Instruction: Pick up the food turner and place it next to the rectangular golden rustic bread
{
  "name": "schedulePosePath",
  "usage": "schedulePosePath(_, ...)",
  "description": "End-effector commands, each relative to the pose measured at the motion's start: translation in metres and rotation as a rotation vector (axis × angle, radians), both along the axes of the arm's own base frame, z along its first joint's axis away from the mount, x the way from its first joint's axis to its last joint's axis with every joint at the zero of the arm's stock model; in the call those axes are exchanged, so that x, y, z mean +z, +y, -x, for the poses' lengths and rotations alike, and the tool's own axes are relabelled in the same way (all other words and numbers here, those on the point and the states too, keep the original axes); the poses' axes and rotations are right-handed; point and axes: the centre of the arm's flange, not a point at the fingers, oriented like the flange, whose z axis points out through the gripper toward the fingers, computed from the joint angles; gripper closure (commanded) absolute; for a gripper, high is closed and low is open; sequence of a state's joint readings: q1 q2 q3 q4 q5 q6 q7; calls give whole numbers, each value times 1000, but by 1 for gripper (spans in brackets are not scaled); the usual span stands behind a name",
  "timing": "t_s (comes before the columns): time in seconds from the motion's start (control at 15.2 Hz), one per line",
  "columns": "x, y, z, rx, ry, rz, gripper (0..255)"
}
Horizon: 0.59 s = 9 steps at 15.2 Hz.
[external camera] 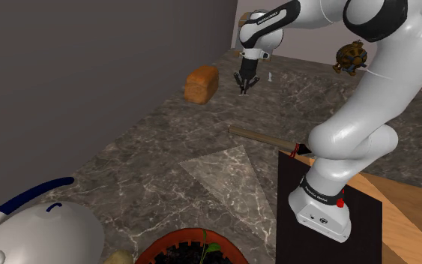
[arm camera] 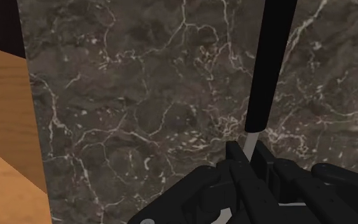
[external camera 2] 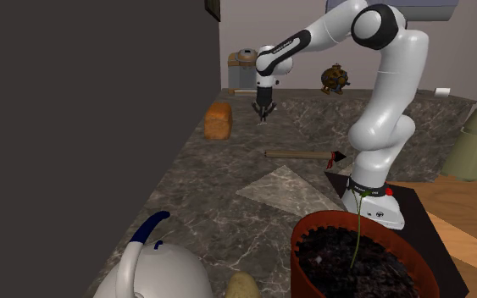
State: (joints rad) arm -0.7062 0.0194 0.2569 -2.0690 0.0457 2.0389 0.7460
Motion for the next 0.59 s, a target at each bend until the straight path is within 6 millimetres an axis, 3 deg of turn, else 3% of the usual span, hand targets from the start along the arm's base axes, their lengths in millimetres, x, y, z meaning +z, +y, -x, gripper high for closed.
schedulePosePath(0.0, -12, -1, 0, 0, 0, 0, 255)
schedulePosePath(0.53, -54, -1, 0, 0, 0, 0, 255)
